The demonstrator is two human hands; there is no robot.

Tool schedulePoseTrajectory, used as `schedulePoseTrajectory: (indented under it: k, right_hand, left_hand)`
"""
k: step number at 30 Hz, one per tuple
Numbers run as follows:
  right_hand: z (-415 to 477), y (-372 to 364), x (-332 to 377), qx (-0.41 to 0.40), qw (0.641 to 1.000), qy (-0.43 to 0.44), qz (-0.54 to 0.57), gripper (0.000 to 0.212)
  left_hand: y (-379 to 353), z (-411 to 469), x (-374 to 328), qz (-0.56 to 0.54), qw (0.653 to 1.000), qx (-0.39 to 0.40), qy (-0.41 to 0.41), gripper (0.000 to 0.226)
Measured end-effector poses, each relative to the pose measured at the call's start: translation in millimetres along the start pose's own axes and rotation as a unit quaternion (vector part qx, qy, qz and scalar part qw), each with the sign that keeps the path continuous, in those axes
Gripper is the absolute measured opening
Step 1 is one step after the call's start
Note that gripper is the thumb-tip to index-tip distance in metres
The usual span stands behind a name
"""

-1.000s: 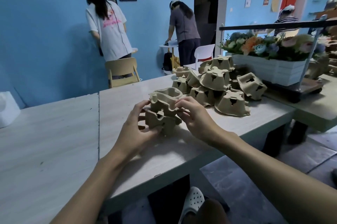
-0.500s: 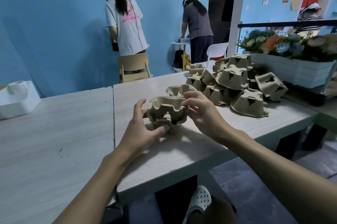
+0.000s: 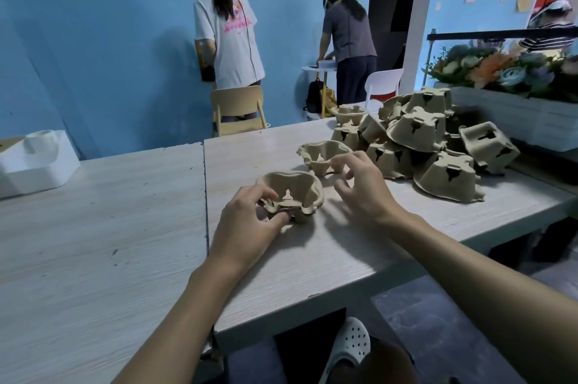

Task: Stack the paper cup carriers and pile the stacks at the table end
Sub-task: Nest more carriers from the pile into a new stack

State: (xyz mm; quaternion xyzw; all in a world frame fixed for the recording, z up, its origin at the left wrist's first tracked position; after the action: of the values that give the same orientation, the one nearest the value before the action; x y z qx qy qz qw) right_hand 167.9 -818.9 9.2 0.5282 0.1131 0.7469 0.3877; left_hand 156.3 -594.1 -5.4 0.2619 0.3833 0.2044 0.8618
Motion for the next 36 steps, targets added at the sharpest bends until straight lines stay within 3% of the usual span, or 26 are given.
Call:
schedulePoseTrajectory:
  k: [2,8,12,21,26,32,36]
  right_hand:
    - [13,-7,-2,-0.004,0.999,-0.01,-0.032,0.036]
    - [39,-25,-4,0.004,0.997,-0.037,-0.07,0.041]
    - [44,-28,-3,0.002,0.996,-0.049,-0.072,0.023]
    - [34,-10,13,-0.031,0.999,0.015,0.018,0.013]
    - [13,2,34,0.002,0.996,0.06,0.064,0.01]
    - [4,2,45,0.069,0.992,0.075,0.076,0.005]
    - [-1,-1,48,0.117,0.987,0.073,0.084,0.017]
  left_hand:
    - [-1,0,4,0.011,0.999,-0.008,0.032,0.029]
    - [0,-3,4,-0.012,0.998,0.018,0.059,0.073]
    - [-1,-4,6,-0.015,0.997,0.026,0.072,0.09]
    - [-2,-4,6,-0.023,0.994,0.033,0.102,0.097]
    - [-3,-3,4,0.0,0.992,0.052,0.114,0.114]
    - [-2,-2,3,-0.003,0.992,0.049,0.118,0.118]
    - [-1,-2,2,-0.006,0.992,0.046,0.118,0.123]
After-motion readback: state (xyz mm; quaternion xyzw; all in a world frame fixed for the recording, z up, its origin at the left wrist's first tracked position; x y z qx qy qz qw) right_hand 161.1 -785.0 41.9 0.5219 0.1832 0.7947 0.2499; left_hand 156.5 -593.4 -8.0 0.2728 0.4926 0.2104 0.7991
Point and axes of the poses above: each hand's wrist, its own z-axis towards the middle knuckle, its own y-axis out of the back of the hand, x = y × z, the point moved 2 cm from there along z, towards the middle knuckle, and after that the axes turned 11 degrees about -y, right-handed, at the moved point
